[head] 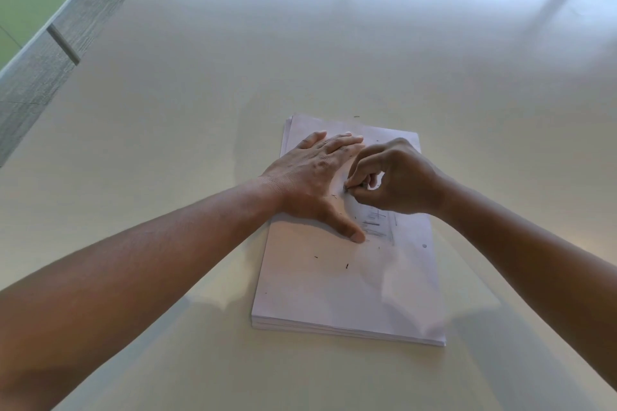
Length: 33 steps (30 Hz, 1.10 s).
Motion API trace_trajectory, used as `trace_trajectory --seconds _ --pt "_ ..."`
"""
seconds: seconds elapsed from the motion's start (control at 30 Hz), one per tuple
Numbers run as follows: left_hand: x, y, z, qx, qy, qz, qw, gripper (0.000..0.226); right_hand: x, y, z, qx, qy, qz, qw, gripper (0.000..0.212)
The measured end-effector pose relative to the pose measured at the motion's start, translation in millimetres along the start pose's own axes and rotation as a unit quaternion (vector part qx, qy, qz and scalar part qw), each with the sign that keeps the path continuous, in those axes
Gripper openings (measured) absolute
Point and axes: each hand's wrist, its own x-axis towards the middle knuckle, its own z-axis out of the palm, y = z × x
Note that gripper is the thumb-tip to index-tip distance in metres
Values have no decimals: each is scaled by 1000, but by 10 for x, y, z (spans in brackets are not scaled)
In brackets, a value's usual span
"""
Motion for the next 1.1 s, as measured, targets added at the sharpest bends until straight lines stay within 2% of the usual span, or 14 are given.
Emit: trace_trajectory --seconds 0.07,0.23,0.37,0.47,0.67,0.87,1.1 --pt "-16 27 -28 0 -3 2 1000 153 35 4 10 2 9 1 1000 11" --pt "-70 87 -93 -13 -1 5 1000 145 90 -21 140 10 89 -2 996 10" --pt "-3 24 -19 5 0 -2 1000 154 -49 -85 146 42 34 -22 998 6" --pt "5 5 1 9 -4 -6 1000 155 -92 -28 50 33 2 3 999 7" --pt "-7 2 -16 16 -9 17 1000 142 -55 123 -44 -8 82 55 995 10" --pt "-17 -4 -7 17 -5 17 1000 135 -169 23 -47 27 -27 2 999 8" --pt "-31 10 -26 24 -6 17 1000 128 -2 188 -114 -18 55 40 998 6"
